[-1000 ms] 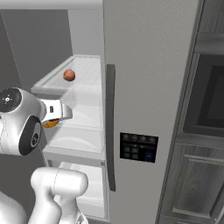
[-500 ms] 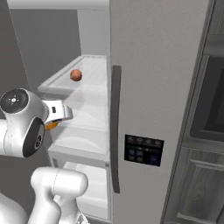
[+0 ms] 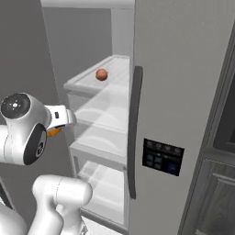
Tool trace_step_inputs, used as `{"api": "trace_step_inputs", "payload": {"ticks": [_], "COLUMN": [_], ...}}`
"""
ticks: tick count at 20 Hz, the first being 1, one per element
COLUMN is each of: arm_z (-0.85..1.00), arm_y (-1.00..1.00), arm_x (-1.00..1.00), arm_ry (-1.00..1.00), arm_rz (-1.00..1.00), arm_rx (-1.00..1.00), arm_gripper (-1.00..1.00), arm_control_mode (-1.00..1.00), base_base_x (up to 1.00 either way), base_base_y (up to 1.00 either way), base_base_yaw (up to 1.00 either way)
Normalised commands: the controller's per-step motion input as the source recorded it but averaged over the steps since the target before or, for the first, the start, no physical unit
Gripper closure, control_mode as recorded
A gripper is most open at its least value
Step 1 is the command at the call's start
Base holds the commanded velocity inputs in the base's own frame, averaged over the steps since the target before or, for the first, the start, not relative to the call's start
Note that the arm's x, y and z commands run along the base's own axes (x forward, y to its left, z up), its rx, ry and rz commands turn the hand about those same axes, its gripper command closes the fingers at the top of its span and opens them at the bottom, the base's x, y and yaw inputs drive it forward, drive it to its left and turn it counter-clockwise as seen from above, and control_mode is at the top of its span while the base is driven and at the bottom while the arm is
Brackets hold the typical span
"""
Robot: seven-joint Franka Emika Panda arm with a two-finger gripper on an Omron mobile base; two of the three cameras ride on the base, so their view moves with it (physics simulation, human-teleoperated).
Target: Place the cold items (onion and orange) from the fridge in one tupperware on the dining counter. Place the warm items (hot dog and kebab skewer) in the stove area in another tupperware.
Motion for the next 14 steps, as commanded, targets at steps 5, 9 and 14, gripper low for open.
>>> {"api": "trace_step_inputs", "payload": {"ticks": [5,9,14], "arm_z": [0.00,0.00,0.00], "arm_y": [0.00,0.00,0.00], "arm_x": [0.00,0.00,0.00], "arm_ry": [0.00,0.00,0.00], "arm_rz": [0.00,0.00,0.00], "arm_rx": [0.00,0.00,0.00], "arm_gripper": [1.00,1.00,1.00], "arm_control_mode": [1.00,1.00,1.00], "base_base_x": [-0.58,-0.35,-0.34], "base_base_y": [-0.29,-0.33,-0.36], "base_base_yaw": [0.37,0.45,0.51]}}
